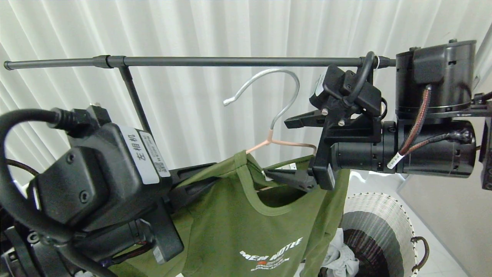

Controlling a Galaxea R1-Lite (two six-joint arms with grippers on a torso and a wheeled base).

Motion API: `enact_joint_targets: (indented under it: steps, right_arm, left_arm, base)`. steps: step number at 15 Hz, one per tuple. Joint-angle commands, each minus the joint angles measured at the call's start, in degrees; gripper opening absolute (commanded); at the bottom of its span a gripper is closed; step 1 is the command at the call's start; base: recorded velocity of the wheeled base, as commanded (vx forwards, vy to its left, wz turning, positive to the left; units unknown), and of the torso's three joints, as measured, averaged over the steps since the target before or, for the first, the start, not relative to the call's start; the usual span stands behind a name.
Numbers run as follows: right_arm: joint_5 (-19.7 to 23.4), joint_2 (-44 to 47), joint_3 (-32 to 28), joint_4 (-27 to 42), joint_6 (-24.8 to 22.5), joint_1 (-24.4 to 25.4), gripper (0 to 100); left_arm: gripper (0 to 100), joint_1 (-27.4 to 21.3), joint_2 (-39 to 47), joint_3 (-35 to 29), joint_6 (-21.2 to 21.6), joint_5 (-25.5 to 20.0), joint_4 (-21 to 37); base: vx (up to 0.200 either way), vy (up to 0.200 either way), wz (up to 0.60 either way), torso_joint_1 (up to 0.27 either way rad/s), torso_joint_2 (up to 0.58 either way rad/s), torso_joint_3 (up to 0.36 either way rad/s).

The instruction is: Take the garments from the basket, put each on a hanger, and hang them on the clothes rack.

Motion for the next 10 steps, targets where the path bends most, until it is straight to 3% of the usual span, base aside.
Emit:
enact_joint_targets:
  steps: [1, 6, 7, 10]
  right_arm:
    - [0.8, 0.2, 0.3, 0.0, 0.0, 0.3, 100]
    - [4.6, -1.8, 3.0, 0.9, 0.0, 0.3, 100]
    - [4.8, -2.2, 3.7, 0.9, 0.0, 0.4, 0]
    - [4.8, -2.6, 4.1, 0.8, 0.0, 0.6, 0]
  left_arm:
    - [0, -0.1, 0.1, 0.1, 0.0, 0.0, 0.0]
    - [0, 0.0, 0.1, 0.0, 0.0, 0.0, -0.1]
    - [0, 0.0, 0.2, 0.0, 0.0, 0.0, -0.1]
    - [0, 0.0, 0.3, 0.0, 0.0, 0.0, 0.0]
  base:
    - [0.0, 0.0, 0.0, 0.0, 0.0, 0.0]
    - [0.0, 0.0, 0.0, 0.0, 0.0, 0.0]
    - [0.0, 0.0, 0.0, 0.0, 0.0, 0.0]
    - [0.0, 0.0, 0.0, 0.0, 0.0, 0.0]
